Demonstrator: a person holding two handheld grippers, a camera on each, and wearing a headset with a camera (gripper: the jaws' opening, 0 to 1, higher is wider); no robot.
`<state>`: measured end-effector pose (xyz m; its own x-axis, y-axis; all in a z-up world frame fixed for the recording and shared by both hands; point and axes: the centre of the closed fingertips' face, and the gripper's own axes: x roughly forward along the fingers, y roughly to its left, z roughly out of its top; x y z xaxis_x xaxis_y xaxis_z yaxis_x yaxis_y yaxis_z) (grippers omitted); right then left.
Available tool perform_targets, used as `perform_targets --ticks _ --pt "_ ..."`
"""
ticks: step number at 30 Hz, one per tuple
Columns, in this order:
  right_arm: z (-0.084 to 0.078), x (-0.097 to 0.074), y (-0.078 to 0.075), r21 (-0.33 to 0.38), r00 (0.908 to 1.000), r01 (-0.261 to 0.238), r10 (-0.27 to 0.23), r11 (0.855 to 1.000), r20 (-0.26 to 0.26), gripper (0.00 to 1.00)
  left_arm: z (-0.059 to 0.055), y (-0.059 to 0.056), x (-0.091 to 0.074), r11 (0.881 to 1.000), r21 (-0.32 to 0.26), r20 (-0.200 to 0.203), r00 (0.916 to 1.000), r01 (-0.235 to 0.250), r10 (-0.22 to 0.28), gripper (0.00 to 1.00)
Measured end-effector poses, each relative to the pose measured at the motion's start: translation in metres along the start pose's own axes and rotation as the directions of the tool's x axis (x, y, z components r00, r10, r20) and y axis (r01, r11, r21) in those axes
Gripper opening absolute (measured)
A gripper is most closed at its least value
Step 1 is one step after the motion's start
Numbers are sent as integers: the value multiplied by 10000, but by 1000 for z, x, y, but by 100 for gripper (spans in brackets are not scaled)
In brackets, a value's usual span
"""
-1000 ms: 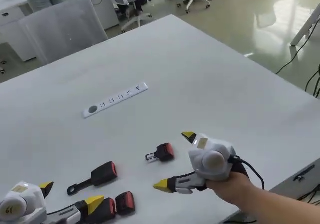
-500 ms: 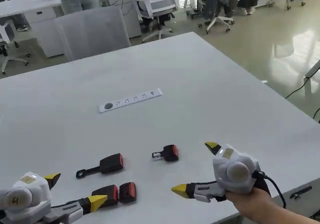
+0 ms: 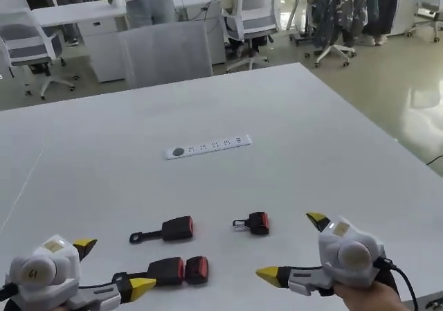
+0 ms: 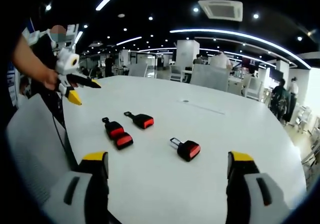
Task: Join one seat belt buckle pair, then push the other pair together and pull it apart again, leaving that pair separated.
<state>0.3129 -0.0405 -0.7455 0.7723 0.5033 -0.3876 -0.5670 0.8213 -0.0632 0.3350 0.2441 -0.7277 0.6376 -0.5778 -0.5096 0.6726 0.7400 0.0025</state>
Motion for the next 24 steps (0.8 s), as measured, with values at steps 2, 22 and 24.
perform_targets --ticks 2,22,24 --pt "0 2 0 35 10000 3 -3 10000 -25 100 -2 1 -1 10000 -90 3 10000 -39 39 100" --pt "3 12 -3 154 10000 29 -28 9999 -24 100 -7 2 -3 9991 -432 -22 10000 5 -6 100" --pt "3 12 -2 164 10000 27 -26 9999 -60 100 -8 4 -3 9989 -473 -11 10000 -8 7 100"
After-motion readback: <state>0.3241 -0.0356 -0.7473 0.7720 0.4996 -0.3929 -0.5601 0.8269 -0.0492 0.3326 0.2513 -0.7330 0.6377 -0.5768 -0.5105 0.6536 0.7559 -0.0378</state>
